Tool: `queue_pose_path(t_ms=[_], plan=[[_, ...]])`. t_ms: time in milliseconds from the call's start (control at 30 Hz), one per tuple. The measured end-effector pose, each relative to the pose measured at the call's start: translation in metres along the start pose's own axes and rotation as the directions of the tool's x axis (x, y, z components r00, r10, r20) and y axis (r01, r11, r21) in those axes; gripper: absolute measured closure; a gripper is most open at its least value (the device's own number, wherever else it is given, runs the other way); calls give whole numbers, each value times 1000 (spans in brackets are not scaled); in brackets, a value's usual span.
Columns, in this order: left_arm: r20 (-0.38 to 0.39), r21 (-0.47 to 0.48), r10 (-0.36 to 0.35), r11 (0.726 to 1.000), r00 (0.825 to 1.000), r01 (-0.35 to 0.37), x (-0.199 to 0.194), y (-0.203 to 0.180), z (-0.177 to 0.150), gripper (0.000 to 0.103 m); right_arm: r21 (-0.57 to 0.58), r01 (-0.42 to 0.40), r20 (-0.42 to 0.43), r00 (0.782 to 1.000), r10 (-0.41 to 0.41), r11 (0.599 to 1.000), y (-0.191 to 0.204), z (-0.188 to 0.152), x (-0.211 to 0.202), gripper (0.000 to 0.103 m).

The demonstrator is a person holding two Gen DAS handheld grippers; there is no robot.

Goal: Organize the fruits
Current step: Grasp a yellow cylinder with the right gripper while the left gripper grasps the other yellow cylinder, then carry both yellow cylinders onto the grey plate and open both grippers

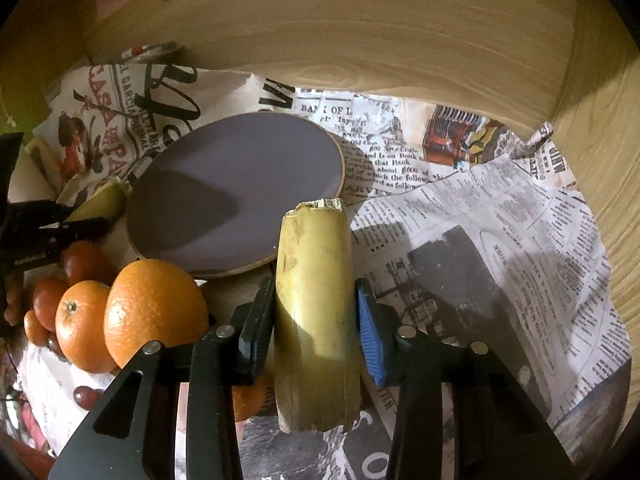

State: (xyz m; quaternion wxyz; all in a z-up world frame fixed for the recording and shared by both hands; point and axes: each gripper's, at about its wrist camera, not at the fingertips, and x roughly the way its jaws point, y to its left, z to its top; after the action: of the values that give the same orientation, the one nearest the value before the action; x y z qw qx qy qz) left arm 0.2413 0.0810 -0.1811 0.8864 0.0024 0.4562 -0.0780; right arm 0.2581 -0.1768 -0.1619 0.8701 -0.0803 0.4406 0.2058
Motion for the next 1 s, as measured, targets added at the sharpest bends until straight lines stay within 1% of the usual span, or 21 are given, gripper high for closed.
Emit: queue_pose_path(t_ms=[167,200,233,267,333,400,467,500,633,667,733,867,900,1000], plan=[[51,-4,-7,1000,999,7,-20,-3,5,69,-4,0,45,999,1,1000,2,5,-14,67],[62,-5,-10,1000,998,11,-24,-4,7,71,-3,1,51,999,-1,1000,2,5,-15,67],[74,-2,-12,1000,997,12,-28,-5,10,91,-2,2,64,998,-2,1000,1,8,-19,67],[81,4,-15,1000,997,15,-31,-7,12,103,-2,2,73,997,-2,1000,1,9,-22,67],[88,2,-32,1000,996,31,-37,-8,19,103,0,4,91,996,-4,1000,2,12,-27,67],[86,19,-17,1000,996,16,-37,-12,24,103,-3,4,106,994,-4,1000,2,15,-31,67],[66,20,-12,1000,998,10,-33,-12,24,103,-6,1,115,993,0,1000,2,17,-34,67],[56,11,-17,1000,998,17,-32,-10,23,101,-7,0,118,993,1,1000,3,17,-35,67],[-7,-6,-45,999,999,45,-19,-3,16,87,0,-13,118,993,13,1000,2,15,-37,67],[-21,-7,-55,998,998,55,-17,-3,13,85,3,-15,116,993,14,1000,1,14,-37,67],[-21,-9,-67,998,998,67,-16,-4,10,71,7,-18,109,994,17,1000,0,13,-36,67],[-44,3,-88,996,995,88,-14,-10,5,68,21,-28,97,995,26,999,-3,11,-32,67],[-49,11,-81,997,996,81,-14,-11,4,65,23,-31,95,995,28,999,-3,11,-31,67],[-52,42,-50,998,997,52,-13,-14,1,64,20,-37,96,995,35,999,-2,9,-31,67]])
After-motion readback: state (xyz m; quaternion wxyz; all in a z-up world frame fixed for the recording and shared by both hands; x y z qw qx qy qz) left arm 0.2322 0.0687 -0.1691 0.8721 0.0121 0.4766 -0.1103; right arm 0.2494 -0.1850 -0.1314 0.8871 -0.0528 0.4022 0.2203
